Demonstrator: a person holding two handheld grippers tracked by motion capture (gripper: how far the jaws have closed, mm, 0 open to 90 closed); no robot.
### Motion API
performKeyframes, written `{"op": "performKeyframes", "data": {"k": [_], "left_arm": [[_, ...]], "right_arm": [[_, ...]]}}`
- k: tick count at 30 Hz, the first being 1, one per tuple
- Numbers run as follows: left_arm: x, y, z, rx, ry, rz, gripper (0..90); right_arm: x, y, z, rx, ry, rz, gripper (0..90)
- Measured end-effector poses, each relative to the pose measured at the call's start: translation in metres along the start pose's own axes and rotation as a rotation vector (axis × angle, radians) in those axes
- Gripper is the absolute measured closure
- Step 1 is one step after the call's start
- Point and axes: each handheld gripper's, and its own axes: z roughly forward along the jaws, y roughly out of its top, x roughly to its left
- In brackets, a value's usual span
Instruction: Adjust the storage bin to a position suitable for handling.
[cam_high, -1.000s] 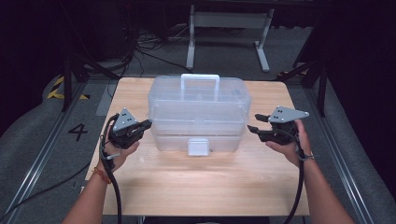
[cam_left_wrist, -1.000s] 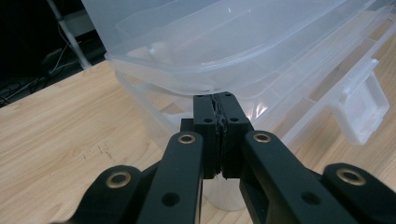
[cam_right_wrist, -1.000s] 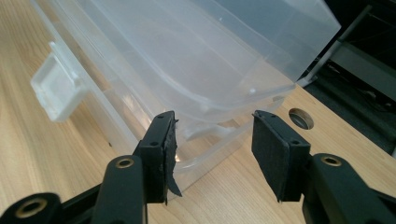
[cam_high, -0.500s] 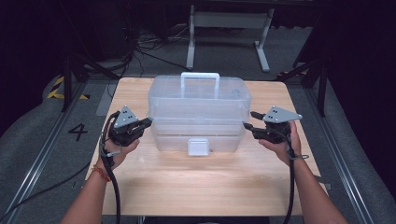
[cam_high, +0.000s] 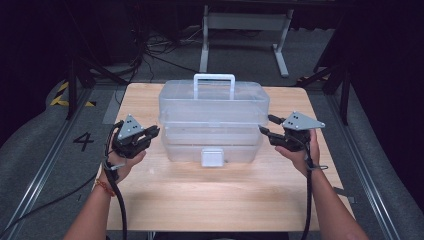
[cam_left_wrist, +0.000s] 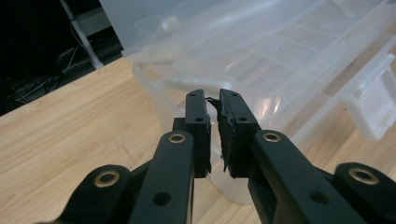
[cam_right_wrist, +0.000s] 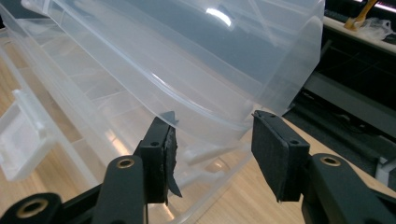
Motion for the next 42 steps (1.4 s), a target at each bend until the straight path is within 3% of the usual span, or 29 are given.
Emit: {"op": "performKeyframes", "data": {"k": [8,14,28,33,35,42], "left_arm": [[0.002,-0.019,0.007,0.046,-0.003,-0.018,80.3],[0.000,-0.022,0.008,0.048,-0.015,-0.010,78.6],[-0.002,-0.024,0.000,0.064,-0.028,0.023,74.5],[-0.004,-0.029,-0.004,0.077,-0.036,0.043,70.3],[-0.005,-0.031,-0.004,0.086,-0.038,0.045,68.7],[-0.005,-0.042,-0.004,0.117,-0.055,0.052,65.9]], "right_arm": [[-0.005,0.007,0.001,-0.043,-0.023,0.017,52.9],[-0.008,0.010,0.004,-0.064,-0.035,0.032,52.7],[-0.016,0.017,0.018,-0.060,-0.099,0.046,56.3],[-0.018,0.019,0.025,-0.048,-0.129,0.043,59.7],[-0.021,0.020,0.025,-0.071,-0.124,0.074,61.2],[-0.025,0.024,0.028,-0.077,-0.153,0.071,65.5]]}}
